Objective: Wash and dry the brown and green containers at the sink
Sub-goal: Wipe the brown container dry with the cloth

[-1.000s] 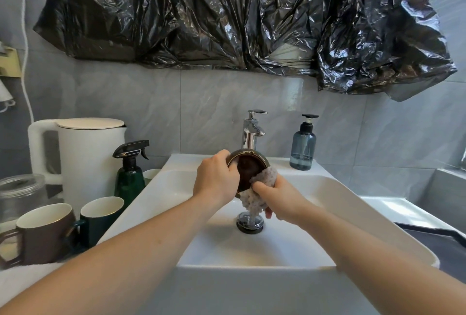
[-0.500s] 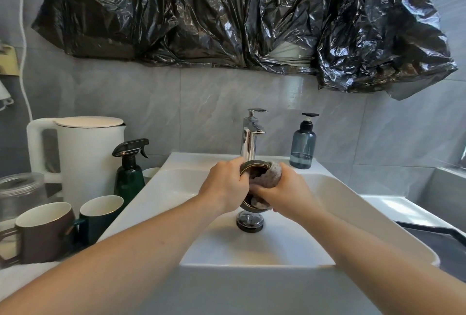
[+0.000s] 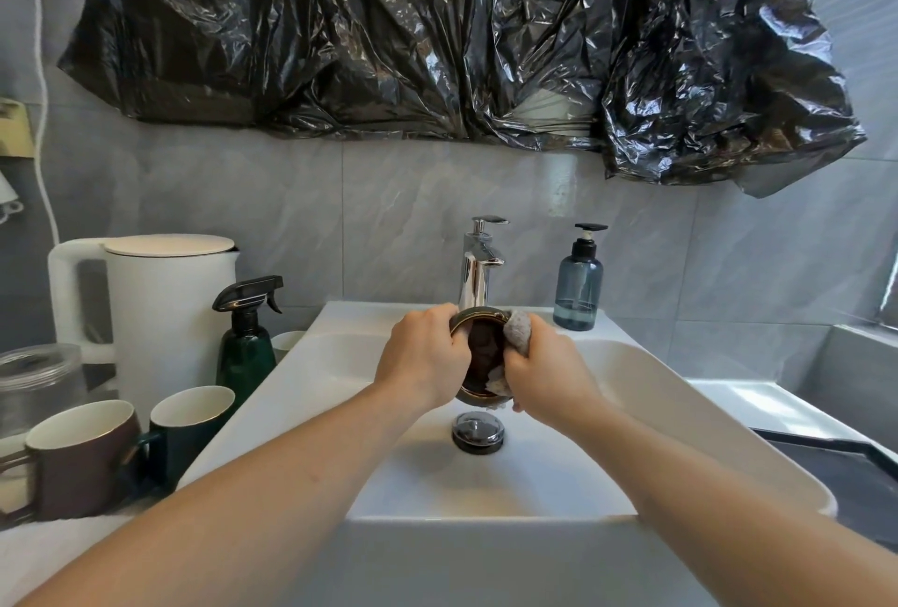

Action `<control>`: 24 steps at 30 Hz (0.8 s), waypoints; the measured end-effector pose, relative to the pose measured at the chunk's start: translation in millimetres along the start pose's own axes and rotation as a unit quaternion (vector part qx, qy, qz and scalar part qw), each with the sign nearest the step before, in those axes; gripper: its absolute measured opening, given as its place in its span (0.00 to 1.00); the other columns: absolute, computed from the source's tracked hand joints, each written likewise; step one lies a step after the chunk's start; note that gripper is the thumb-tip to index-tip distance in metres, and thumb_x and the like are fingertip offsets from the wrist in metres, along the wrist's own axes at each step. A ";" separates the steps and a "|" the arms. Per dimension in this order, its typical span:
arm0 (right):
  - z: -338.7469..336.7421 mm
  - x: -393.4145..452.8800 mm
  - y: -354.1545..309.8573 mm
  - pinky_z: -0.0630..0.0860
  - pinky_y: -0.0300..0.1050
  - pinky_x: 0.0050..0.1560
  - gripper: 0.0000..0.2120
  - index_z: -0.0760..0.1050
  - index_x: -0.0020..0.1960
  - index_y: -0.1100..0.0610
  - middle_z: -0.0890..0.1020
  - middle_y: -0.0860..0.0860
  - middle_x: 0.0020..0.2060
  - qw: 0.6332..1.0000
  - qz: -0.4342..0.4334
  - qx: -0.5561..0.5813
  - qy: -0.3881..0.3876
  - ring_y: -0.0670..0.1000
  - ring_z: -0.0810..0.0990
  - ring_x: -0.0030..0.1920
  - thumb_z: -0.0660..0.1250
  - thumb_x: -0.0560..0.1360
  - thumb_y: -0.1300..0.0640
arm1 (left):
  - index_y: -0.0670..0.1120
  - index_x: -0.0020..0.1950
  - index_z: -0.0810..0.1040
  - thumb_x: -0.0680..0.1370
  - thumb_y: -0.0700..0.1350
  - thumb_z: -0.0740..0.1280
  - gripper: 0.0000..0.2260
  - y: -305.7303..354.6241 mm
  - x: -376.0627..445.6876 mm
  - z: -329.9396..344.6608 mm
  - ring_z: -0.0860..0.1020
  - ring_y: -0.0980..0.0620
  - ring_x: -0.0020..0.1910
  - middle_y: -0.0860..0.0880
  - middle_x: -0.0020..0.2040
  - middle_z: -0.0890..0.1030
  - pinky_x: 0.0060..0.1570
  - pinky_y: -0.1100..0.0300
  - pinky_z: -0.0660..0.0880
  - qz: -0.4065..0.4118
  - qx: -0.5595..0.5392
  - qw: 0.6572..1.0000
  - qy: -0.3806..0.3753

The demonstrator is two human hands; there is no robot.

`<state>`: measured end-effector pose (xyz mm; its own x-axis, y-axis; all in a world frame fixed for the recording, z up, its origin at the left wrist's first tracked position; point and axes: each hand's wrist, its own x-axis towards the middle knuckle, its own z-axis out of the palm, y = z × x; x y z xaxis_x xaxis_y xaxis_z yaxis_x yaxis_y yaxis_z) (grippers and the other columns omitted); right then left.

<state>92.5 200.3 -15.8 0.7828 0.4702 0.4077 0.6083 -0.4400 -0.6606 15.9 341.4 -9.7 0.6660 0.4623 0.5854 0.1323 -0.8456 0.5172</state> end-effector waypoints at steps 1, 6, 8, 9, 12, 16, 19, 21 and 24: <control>0.6 0.0 0.1 0.84 0.55 0.39 0.14 0.73 0.56 0.48 0.84 0.52 0.45 1.000 0.001 0.009 -0.004 0.57 0.85 0.38 0.56 0.73 0.53 | 0.48 0.47 0.80 0.83 0.49 0.62 0.10 0.3 0.1 0.4 0.77 0.39 0.46 0.46 0.45 0.84 0.45 0.49 0.77 -0.005 0.003 1.000 0.000; 0.0 -2.3 -0.3 0.74 0.39 0.26 0.15 0.68 0.64 0.51 0.82 0.55 0.49 0.992 0.017 0.094 -0.082 0.54 0.82 0.42 0.61 0.78 0.61 | 0.50 0.52 0.83 0.84 0.49 0.62 0.11 -1.0 0.3 0.6 0.79 0.38 0.50 0.45 0.50 0.85 0.49 0.49 0.79 -0.040 0.007 0.999 0.007; -0.2 -4.7 -0.9 0.76 0.42 0.27 0.16 0.66 0.66 0.51 0.80 0.53 0.52 0.985 0.019 0.120 -0.126 0.52 0.81 0.47 0.62 0.80 0.59 | 0.49 0.53 0.83 0.84 0.49 0.61 0.11 -6.0 2.9 -2.4 0.80 0.38 0.52 0.44 0.52 0.85 0.51 0.49 0.78 -0.059 0.007 0.998 0.015; 0.4 -5.5 -0.9 0.77 0.42 0.28 0.15 0.66 0.66 0.51 0.80 0.53 0.54 0.981 0.019 0.133 -0.142 0.51 0.81 0.49 0.62 0.81 0.58 | 0.48 0.53 0.82 0.85 0.49 0.61 0.12 -9.2 4.6 -4.5 0.80 0.38 0.52 0.43 0.52 0.85 0.50 0.49 0.78 -0.074 0.005 0.997 0.019; 2.4 -6.2 -0.9 0.76 0.42 0.28 0.14 0.67 0.67 0.50 0.81 0.53 0.54 0.975 0.013 0.159 -0.153 0.51 0.82 0.48 0.62 0.82 0.57 | 0.47 0.50 0.81 0.86 0.49 0.60 0.12 -16.8 9.5 -9.4 0.82 0.39 0.43 0.43 0.49 0.83 0.37 0.50 0.82 -0.138 -0.054 0.989 0.013; 3.8 -7.3 -1.3 0.74 0.33 0.29 0.16 0.67 0.68 0.48 0.82 0.51 0.54 0.972 -0.006 0.164 -0.167 0.47 0.82 0.46 0.64 0.82 0.57 | 0.41 0.58 0.80 0.87 0.48 0.59 0.13 -13.9 12.3 -9.2 0.84 0.36 0.33 0.38 0.53 0.83 0.21 0.57 0.78 -0.252 -0.231 0.939 -0.028; 2.0 -9.6 -2.5 0.73 0.29 0.32 0.18 0.69 0.67 0.51 0.83 0.48 0.48 0.973 -0.030 0.163 -0.159 0.39 0.81 0.41 0.66 0.79 0.61 | 0.41 0.58 0.78 0.87 0.48 0.59 0.13 -7.9 12.7 -3.4 0.83 0.39 0.30 0.36 0.51 0.84 0.30 0.53 0.83 -0.263 -0.286 0.919 -0.063; -0.6 -8.4 -1.9 0.76 0.35 0.42 0.22 0.70 0.68 0.50 0.84 0.48 0.49 0.971 -0.039 0.184 -0.148 0.42 0.83 0.47 0.67 0.75 0.60 | 0.41 0.59 0.78 0.87 0.48 0.58 0.13 -6.9 13.4 -0.3 0.84 0.39 0.32 0.36 0.52 0.84 0.29 0.54 0.82 -0.268 -0.290 0.916 -0.068; -3.3 -11.5 -5.5 0.76 0.32 0.40 0.21 0.69 0.70 0.49 0.84 0.48 0.52 0.960 -0.049 0.224 -0.160 0.41 0.83 0.48 0.69 0.79 0.59 | 0.38 0.62 0.77 0.87 0.47 0.58 0.14 -9.1 15.5 -1.4 0.82 0.41 0.31 0.34 0.51 0.84 0.23 0.59 0.76 -0.289 -0.307 0.904 -0.065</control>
<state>80.6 194.8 -14.7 0.6004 0.7352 0.3147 0.5030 -0.0413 -0.8633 24.0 356.5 -4.5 0.7020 0.7105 0.0480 0.0803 -0.1460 0.9860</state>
